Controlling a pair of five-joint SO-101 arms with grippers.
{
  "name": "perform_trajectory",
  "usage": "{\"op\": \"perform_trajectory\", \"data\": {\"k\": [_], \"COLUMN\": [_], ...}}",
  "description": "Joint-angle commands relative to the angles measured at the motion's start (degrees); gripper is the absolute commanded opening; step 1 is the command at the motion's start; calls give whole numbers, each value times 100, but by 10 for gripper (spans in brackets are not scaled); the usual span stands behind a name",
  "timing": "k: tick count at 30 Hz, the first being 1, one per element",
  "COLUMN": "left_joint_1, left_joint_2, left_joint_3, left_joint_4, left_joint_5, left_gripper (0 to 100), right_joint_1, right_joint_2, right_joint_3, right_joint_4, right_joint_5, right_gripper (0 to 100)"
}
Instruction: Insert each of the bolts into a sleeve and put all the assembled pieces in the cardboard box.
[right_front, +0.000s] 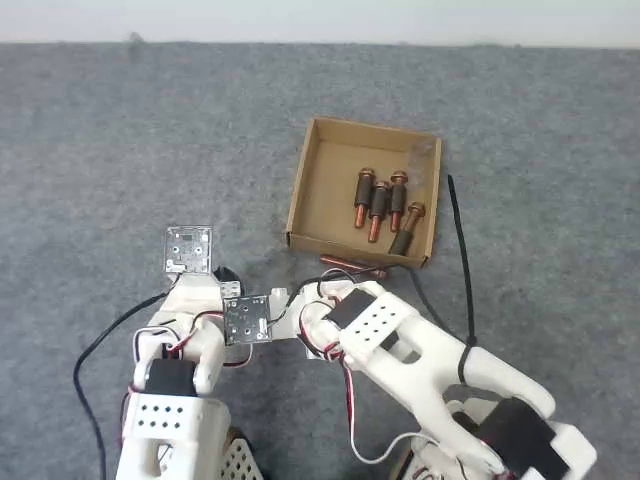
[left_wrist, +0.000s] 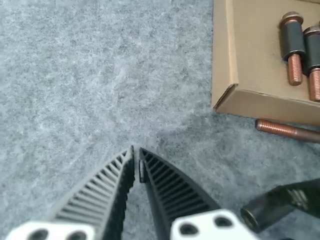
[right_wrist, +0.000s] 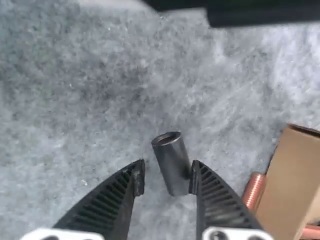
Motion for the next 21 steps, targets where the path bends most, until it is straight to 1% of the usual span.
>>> {"op": "perform_trajectory", "data": {"k": [1, 13, 21], "left_joint_1": [-9, -9, -9], "left_joint_2": [-88, -88, -88], "left_joint_3": [-48, -48, -48], "left_joint_4": [-202, -202, -202], "left_joint_5": [-9, -9, -9], "left_gripper": [14, 14, 14], "right_joint_1": [119, 189, 198], "right_joint_2": [75, 1332, 1455], "right_joint_3": [-431, -1046, -1073], "right_joint_4": [-75, -75, -75], "right_joint_5": [97, 97, 97], "right_gripper": [137, 134, 132]}}
